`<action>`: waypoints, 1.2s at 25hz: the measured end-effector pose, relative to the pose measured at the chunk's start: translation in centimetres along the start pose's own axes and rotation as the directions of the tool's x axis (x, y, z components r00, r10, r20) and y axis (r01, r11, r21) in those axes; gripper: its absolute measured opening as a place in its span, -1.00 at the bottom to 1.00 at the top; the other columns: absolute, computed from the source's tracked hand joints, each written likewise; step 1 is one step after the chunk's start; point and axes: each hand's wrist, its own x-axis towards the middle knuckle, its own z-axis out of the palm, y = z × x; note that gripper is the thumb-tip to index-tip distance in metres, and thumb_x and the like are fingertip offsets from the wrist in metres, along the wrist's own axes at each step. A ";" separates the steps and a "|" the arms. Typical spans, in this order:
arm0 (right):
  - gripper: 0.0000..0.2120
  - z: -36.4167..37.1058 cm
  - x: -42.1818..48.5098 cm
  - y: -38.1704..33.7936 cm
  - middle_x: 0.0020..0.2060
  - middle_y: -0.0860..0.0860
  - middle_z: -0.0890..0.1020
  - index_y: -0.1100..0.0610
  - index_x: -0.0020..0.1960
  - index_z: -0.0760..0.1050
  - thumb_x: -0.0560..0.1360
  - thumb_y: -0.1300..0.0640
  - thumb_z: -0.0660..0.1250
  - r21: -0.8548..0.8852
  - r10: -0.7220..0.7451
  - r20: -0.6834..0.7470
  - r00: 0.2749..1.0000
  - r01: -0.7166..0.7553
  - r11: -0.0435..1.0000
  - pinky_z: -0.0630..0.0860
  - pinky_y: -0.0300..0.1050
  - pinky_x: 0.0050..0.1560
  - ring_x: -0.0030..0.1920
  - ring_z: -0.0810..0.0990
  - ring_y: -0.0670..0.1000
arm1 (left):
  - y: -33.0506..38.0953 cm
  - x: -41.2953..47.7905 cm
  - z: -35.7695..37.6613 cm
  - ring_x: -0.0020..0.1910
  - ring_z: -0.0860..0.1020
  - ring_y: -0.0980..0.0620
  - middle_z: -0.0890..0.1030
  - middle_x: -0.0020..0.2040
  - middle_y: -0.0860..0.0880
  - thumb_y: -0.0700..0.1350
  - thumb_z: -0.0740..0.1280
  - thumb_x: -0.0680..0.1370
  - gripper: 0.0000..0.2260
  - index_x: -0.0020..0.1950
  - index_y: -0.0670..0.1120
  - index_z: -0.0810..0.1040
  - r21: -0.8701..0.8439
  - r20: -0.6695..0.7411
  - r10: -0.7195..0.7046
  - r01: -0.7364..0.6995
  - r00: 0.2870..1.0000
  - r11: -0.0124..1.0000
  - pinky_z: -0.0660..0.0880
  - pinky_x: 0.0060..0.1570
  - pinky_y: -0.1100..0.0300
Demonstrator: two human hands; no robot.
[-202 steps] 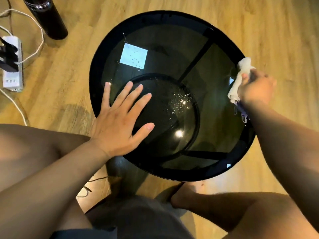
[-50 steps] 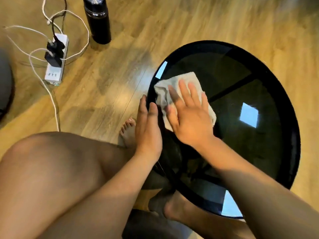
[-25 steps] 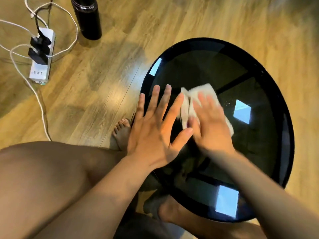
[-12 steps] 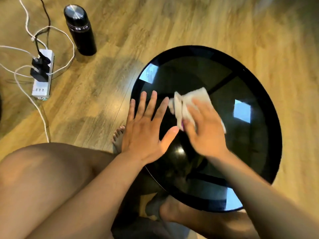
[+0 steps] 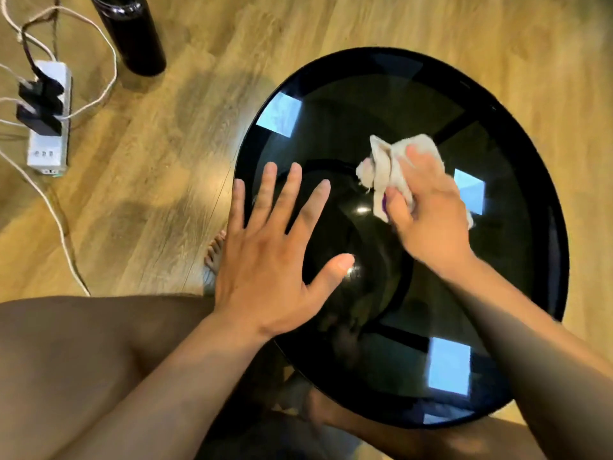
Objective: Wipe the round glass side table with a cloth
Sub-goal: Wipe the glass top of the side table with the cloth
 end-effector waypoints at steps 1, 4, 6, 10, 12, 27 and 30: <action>-0.60 0.1 4.3 1.0 0.36 0.24 0.47 0.15 0.40 0.42 0.60 0.07 0.17 -0.011 0.029 -0.053 0.998 -0.030 0.999 0.41 0.29 0.25 0.30 0.45 0.35 | 0.0 0.0 0.1 0.62 -0.07 -0.15 0.09 0.63 -0.13 0.37 -0.08 0.58 -0.30 0.62 0.02 0.07 -0.012 -0.007 -0.002 0.002 1.000 1.000 -0.15 0.54 -0.21; -0.60 0.3 14.4 2.7 0.38 0.19 0.48 0.07 0.37 0.43 0.58 -0.02 0.13 -0.050 0.138 -0.076 0.987 -0.142 0.989 0.39 0.18 0.29 0.33 0.45 0.27 | -0.2 0.1 0.2 0.62 -0.06 -0.13 0.12 0.63 -0.12 0.36 -0.06 0.57 -0.30 0.61 0.00 0.12 -0.024 -0.020 -0.005 0.004 1.000 1.000 -0.13 0.54 -0.21; -0.60 0.2 16.8 3.1 0.40 0.14 0.45 0.01 0.36 0.44 0.56 -0.03 0.10 -0.044 0.137 -0.053 0.989 -0.139 0.989 0.36 0.13 0.33 0.37 0.40 0.23 | -0.1 0.2 0.0 0.62 -0.05 -0.13 0.14 0.62 -0.12 0.34 -0.04 0.57 -0.31 0.60 -0.01 0.14 -0.017 -0.020 -0.003 0.002 1.000 1.000 -0.12 0.54 -0.22; -0.57 -0.3 10.8 1.9 0.43 0.12 0.44 0.06 0.42 0.42 0.58 0.00 0.17 -0.036 0.146 -0.054 0.988 -0.148 0.988 0.30 0.10 0.39 0.43 0.33 0.19 | 0.2 0.2 -0.5 0.62 -0.05 -0.11 0.15 0.62 -0.11 0.34 -0.04 0.58 -0.33 0.60 0.01 0.12 0.004 0.006 -0.025 0.025 1.000 1.000 -0.12 0.55 -0.20; -0.60 -0.4 3.0 0.5 0.39 0.14 0.46 0.10 0.39 0.46 0.57 0.06 0.25 -0.018 0.130 -0.079 0.988 -0.131 0.991 0.34 0.12 0.35 0.39 0.38 0.21 | 0.2 0.2 -0.5 0.62 -0.05 -0.12 0.15 0.62 -0.11 0.34 -0.05 0.58 -0.33 0.60 0.02 0.11 0.020 0.007 -0.034 0.034 0.999 0.999 -0.14 0.55 -0.20; -0.64 -1.1 2.8 7.0 0.34 0.19 0.50 0.02 0.39 0.38 0.61 0.00 0.19 0.057 0.149 -0.141 0.979 -0.142 0.988 0.41 0.12 0.22 0.25 0.51 0.28 | 0.0 -0.2 -0.1 0.62 -0.07 -0.14 0.13 0.62 -0.13 0.36 -0.06 0.58 -0.31 0.61 0.00 0.13 0.029 0.015 0.006 -0.006 1.000 1.000 -0.17 0.54 -0.23; -0.61 -1.2 12.5 10.4 0.31 0.17 0.52 0.03 0.35 0.43 0.59 -0.07 0.12 -0.027 0.183 -0.109 0.977 -0.187 0.982 0.38 -0.03 0.18 0.25 0.49 0.25 | -0.2 0.2 0.0 0.62 -0.06 -0.12 0.13 0.62 -0.11 0.36 -0.04 0.57 -0.31 0.60 0.00 0.14 0.010 0.008 -0.006 0.006 1.000 1.000 -0.15 0.54 -0.23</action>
